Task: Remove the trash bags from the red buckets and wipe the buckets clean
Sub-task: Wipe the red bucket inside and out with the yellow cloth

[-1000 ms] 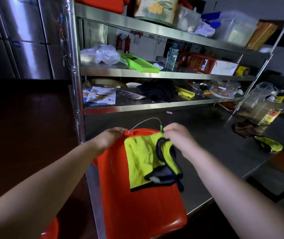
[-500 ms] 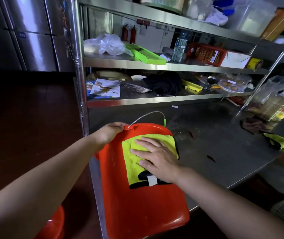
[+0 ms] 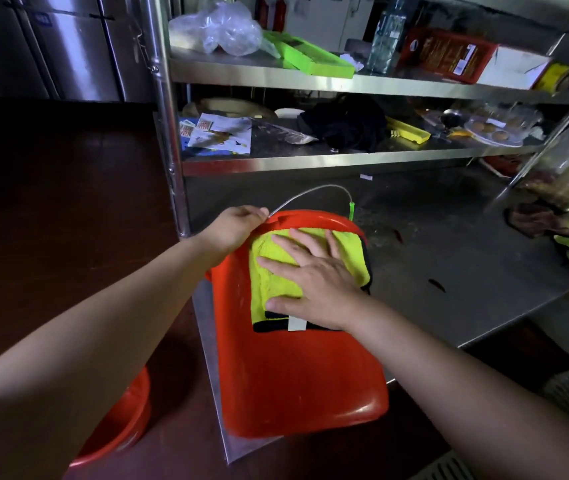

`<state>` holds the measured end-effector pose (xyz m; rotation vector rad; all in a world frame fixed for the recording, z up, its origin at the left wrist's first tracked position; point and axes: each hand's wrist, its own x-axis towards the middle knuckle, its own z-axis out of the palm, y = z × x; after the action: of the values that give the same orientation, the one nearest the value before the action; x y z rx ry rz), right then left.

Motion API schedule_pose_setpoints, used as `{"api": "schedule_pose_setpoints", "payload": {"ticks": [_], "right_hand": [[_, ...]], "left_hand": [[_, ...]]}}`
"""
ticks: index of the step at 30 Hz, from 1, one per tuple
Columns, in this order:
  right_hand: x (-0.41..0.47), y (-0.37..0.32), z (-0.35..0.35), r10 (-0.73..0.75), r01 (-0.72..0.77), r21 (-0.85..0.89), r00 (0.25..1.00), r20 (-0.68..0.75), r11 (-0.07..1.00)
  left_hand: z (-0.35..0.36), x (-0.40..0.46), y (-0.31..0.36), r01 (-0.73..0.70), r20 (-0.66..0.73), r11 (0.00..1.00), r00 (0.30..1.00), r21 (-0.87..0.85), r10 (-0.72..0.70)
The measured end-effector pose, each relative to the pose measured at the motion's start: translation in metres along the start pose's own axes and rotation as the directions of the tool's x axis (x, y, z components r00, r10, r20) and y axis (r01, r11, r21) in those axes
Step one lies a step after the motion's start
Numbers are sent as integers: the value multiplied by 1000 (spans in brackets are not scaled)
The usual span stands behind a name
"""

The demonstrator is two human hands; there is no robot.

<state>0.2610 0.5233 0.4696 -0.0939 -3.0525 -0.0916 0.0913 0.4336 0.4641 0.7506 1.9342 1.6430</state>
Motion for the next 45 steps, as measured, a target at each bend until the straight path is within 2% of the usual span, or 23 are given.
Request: {"api": "schedule_pose_setpoints", "payload": {"ticks": [8, 15, 19, 26, 31, 36, 39, 41, 42, 43, 44, 45], "right_hand": [[-82, -30, 15, -145, 144, -5, 989, -32, 990], [-87, -33, 23, -169, 182, 91, 977, -131, 979], [-47, -27, 20, -106, 130, 139, 980, -170, 982], [49, 13, -3, 181, -138, 190, 957, -228, 972], [46, 9, 0, 176, -156, 134, 973, -152, 979], [-14, -18, 11, 59, -38, 134, 986, -156, 990], [-49, -34, 18, 18, -2, 123, 991, -131, 992], [-68, -45, 19, -17, 28, 94, 993, -118, 995], [-76, -51, 18, -47, 55, 68, 993, -111, 996], [-82, -56, 18, -82, 86, 39, 991, -103, 995], [-86, -60, 18, -111, 113, 18, 989, -95, 993], [-88, -63, 18, -126, 127, 9, 988, -94, 992]], "left_hand": [[-2, -8, -11, -91, -53, 975, 993, 201, 104], [-6, -6, -6, 8, -27, 971, 1000, 238, -2], [-13, -5, -7, -11, -10, 983, 1000, 182, 13], [-23, 4, -17, 7, 36, 993, 999, 121, -11], [-28, 2, -22, 26, 36, 996, 999, 81, -29], [-31, -11, -29, -27, -57, 998, 998, 64, 31], [-33, -7, -34, -81, -234, 963, 962, 256, 143], [-27, -5, -25, -132, -294, 871, 908, 472, 298], [-23, -4, -18, -199, -248, 793, 882, 576, 401], [-19, -3, -11, -286, -140, 713, 869, 640, 475], [-14, -1, -6, -368, -20, 683, 873, 631, 488], [-10, 3, -4, -388, 87, 739, 907, 551, 411]]}}
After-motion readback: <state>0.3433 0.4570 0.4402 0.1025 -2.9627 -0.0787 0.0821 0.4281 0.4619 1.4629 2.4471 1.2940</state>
